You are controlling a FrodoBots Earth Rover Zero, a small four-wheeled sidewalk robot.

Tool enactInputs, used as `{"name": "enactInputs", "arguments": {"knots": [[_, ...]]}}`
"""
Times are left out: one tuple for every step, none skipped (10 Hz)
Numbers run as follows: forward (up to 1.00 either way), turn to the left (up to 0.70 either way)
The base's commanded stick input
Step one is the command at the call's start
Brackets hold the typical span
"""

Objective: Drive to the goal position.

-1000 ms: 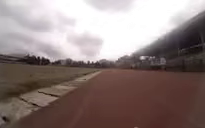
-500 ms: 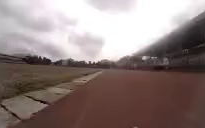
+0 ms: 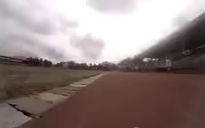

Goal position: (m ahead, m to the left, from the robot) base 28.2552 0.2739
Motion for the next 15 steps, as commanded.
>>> {"name": "enactInputs", "arguments": {"knots": [[1.00,0.00],[1.00,0.00],[1.00,0.00],[1.00,0.00],[1.00,0.00],[1.00,0.00],[1.00,0.00],[1.00,0.00],[1.00,0.00],[1.00,-0.05],[1.00,-0.15],[1.00,-0.29],[1.00,-0.40],[1.00,-0.40],[1.00,-0.40]]}}
